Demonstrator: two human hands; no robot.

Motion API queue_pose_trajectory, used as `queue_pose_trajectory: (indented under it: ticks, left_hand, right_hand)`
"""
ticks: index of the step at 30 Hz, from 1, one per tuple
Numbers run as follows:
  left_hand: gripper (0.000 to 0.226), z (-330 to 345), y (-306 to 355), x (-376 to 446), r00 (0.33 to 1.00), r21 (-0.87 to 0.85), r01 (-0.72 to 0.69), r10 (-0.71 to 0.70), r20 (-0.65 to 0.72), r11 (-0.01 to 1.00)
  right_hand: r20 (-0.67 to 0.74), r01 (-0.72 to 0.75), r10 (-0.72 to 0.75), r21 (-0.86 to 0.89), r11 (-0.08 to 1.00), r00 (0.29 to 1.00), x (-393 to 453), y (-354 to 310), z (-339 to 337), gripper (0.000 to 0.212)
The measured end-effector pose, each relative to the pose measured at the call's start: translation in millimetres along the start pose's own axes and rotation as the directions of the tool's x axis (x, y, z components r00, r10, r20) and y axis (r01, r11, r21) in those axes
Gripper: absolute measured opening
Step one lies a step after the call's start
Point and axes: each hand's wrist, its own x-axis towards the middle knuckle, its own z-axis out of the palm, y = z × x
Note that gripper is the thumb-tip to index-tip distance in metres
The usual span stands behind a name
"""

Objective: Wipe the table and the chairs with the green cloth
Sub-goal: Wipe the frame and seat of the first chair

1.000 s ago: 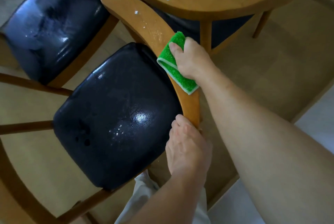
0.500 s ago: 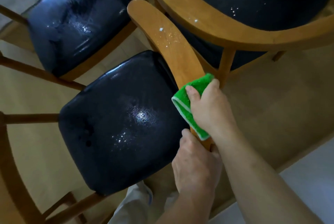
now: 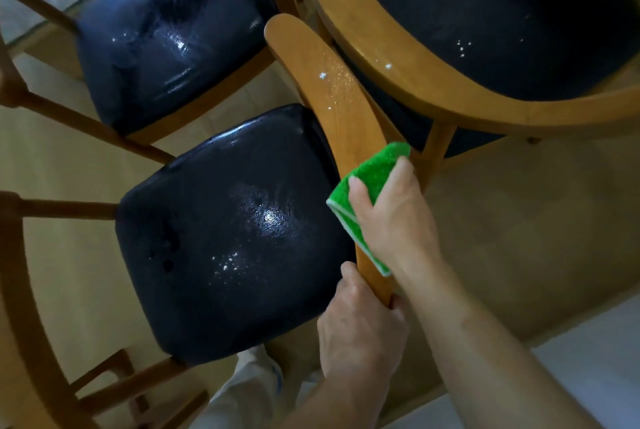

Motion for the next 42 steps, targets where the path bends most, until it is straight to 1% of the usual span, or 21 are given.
queue_pose_trajectory:
  ticks: [2,4,6,9,12,14,16,19,21,23,25,26,27,29,32,35,37,39,41,42]
  left_hand:
    - [0.03,-3.8,1.4,-1.4,0.999,-0.029,-0.01,0.011,0.052,1.0]
    - [0.03,-6.0,2.0,-0.8,0.996,-0.044,-0.012,0.016,0.091,0.999]
    - [0.032,-5.3,0.3,0.3,0.997,-0.051,-0.02,0.024,0.077,0.999]
    - [0.03,-3.2,0.6,-0.7,0.999,-0.029,-0.028,0.029,0.035,0.999]
    - [0.032,-1.2,-0.1,0.3,1.0,-0.02,-0.013,0.014,0.021,1.0]
    - [0.034,3.4,-3.8,3.3,0.999,-0.023,-0.03,0.03,-0.014,0.999]
    - [0.033,6.2,-6.2,2.6,0.999,-0.04,-0.046,0.045,-0.025,0.998]
    - [0.033,6.0,-7.2,1.8,0.998,-0.077,-0.066,0.066,-0.001,0.995]
    - [0.03,3.2,-6.1,2.3,0.997,-0.089,-0.052,0.056,0.048,0.995]
    - [0.029,-0.9,-5.1,2.9,0.995,-0.113,-0.045,0.054,0.086,0.993]
    - [0.041,-5.1,-5.2,1.3,0.99,-0.126,-0.076,0.09,0.108,0.989]
    - [0.047,-6.1,-5.6,1.0,0.987,-0.135,-0.096,0.112,0.112,0.986]
    - [0.048,-6.5,-6.0,1.1,0.986,-0.151,-0.099,0.117,0.118,0.984]
    - [0.042,-6.1,-6.6,2.7,0.985,-0.177,-0.074,0.1,0.142,0.981]
    - [0.036,-2.8,-7.6,5.5,0.982,-0.161,-0.046,0.074,0.172,0.986]
    - [0.036,-1.7,-8.3,3.8,0.989,-0.152,-0.045,0.065,0.133,0.987]
    - [0.037,-2.3,-7.3,1.6,0.991,-0.153,-0.066,0.082,0.104,0.986]
    - [0.037,-2.1,-7.7,1.6,0.992,-0.16,-0.066,0.082,0.097,0.985]
    - [0.037,-3.1,-8.4,2.0,0.99,-0.205,-0.039,0.065,0.122,0.978]
    - [0.04,-4.8,-8.6,1.9,0.99,-0.236,-0.016,0.049,0.135,0.972]
  right_hand:
    - [0.029,-0.034,0.033,0.018,0.999,0.999,-23.1,6.1,-1.0,0.073]
    - [0.05,-0.061,0.062,-0.035,0.998,0.997,-33.6,5.6,-0.1,0.08]
    - [0.026,-0.06,0.063,-0.104,0.993,0.998,-34.4,3.1,2.4,0.083]
    - [0.004,-0.08,0.082,-0.15,0.985,0.997,-21.5,-2.5,3.2,0.077]
    - [0.027,-0.102,0.108,-0.184,0.978,0.994,12.1,-6.7,3.8,0.068]
    - [0.016,-0.056,0.061,-0.205,0.977,0.998,43.2,-14.8,5.9,0.064]
    - [-0.035,0.005,-0.014,-0.25,0.968,0.999,65.1,-25.6,9.6,0.064]
    - [-0.089,0.057,-0.088,-0.305,0.951,0.992,63.7,-32.3,13.0,0.071]
    - [-0.05,0.098,-0.121,-0.33,0.939,0.991,36.6,-24.4,10.3,0.079]
    - [0.014,0.107,-0.109,-0.351,0.93,0.994,3.0,-15.5,5.7,0.085]
    - [0.09,0.119,-0.089,-0.42,0.899,0.992,-21.1,-8.8,5.1,0.087]
    - [0.111,0.132,-0.091,-0.453,0.882,0.99,-25.5,-6.8,6.0,0.088]
    - [0.117,0.14,-0.095,-0.478,0.867,0.989,-26.4,-6.4,7.0,0.087]
    - [0.101,0.143,-0.106,-0.52,0.842,0.989,-21.0,-9.4,7.8,0.085]
    - [0.102,0.187,-0.157,-0.582,0.791,0.982,-1.8,-16.1,7.9,0.083]
    - [0.154,0.284,-0.243,-0.629,0.723,0.958,33.5,-28.9,10.9,0.082]
    - [0.177,0.33,-0.284,-0.635,0.699,0.942,56.2,-41.2,13.9,0.081]
    - [0.171,0.327,-0.283,-0.605,0.726,0.944,59.6,-45.4,14.9,0.079]
    - [0.15,0.297,-0.258,-0.55,0.781,0.955,41.2,-38.4,10.4,0.076]
    - [0.161,0.29,-0.241,-0.528,0.798,0.957,25.7,-32.2,6.6,0.076]
